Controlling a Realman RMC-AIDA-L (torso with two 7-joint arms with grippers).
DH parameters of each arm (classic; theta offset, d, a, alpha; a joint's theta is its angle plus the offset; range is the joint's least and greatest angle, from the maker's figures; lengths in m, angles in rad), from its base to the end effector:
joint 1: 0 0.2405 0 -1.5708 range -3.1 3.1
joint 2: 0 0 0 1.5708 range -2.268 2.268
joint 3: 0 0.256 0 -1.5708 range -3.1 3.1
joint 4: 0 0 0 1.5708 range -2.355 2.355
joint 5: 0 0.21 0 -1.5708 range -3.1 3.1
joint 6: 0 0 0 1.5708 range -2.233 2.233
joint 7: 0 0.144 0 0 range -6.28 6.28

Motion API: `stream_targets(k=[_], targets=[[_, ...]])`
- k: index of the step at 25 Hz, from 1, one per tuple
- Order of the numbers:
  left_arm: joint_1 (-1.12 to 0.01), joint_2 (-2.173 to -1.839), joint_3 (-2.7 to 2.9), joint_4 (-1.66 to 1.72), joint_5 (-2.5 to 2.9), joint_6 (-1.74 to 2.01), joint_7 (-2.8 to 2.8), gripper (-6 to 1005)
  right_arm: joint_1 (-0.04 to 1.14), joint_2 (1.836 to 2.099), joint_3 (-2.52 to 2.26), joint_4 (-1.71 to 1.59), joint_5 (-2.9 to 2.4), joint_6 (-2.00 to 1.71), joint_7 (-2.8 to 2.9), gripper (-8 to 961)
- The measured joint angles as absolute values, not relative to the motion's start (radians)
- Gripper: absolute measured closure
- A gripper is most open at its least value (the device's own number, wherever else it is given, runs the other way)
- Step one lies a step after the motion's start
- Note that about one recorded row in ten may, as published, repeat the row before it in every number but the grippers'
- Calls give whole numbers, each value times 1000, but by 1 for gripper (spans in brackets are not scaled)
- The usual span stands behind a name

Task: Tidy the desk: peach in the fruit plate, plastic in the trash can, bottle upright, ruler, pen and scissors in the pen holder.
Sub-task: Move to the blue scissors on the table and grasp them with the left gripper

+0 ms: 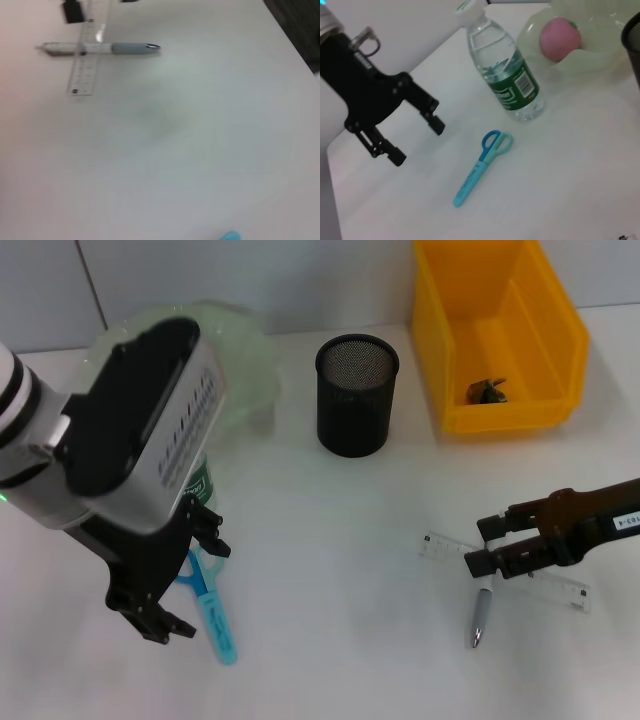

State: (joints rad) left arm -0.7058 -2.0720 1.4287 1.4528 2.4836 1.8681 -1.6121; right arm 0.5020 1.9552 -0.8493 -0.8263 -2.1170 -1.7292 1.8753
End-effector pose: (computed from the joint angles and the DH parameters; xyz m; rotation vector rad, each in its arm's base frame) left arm -0.1273 0.3242 0.0020 2.8974 -0.6161 -0.6631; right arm 0.2741 0.3171 0.0457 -2.8601 1.0983 0.3503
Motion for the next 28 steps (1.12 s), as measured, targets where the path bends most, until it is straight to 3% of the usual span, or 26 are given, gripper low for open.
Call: stream_targets(k=[13,28], targets=[[-739,-2069,1490,1437,2527,1823,-1314,172,582,1939,-849,-753,-2198,-1713,1964,185],[-722,-2077,1679,1344,2602,1577,-1118,173,565,1934,-825,-756,-2205,-1710,1976,188]])
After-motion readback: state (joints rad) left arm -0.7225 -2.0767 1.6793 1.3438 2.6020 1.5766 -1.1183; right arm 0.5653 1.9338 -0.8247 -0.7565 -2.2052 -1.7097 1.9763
